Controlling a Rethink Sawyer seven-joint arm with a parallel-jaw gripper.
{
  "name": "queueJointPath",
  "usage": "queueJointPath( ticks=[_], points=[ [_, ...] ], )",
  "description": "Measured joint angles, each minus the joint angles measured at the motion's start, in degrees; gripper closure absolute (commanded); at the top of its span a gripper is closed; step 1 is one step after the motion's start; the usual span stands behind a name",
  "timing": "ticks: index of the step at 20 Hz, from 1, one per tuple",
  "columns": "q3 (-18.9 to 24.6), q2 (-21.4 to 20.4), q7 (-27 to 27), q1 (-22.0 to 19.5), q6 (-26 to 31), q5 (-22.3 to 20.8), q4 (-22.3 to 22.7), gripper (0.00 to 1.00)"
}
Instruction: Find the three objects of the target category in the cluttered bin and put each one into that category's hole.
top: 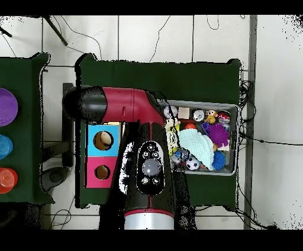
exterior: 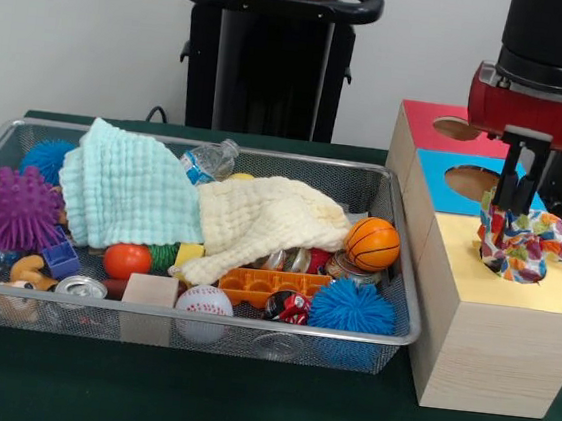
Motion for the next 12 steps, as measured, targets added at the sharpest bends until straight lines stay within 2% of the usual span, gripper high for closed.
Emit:
queueJointPath(
  ticks=[3, 8, 12],
  points=[
    [0.0, -0.02, 0.0, 0.11, -1.85, -0.02, 1.57, 1.0],
    [-0.02, 0.05, 0.0, 1.05, -11.44, -0.13, 4.86, 1.0],
    [-0.58, 0.63, 0.0, 2.79, -22.33, -0.17, 7.0, 1.0]
  ],
)
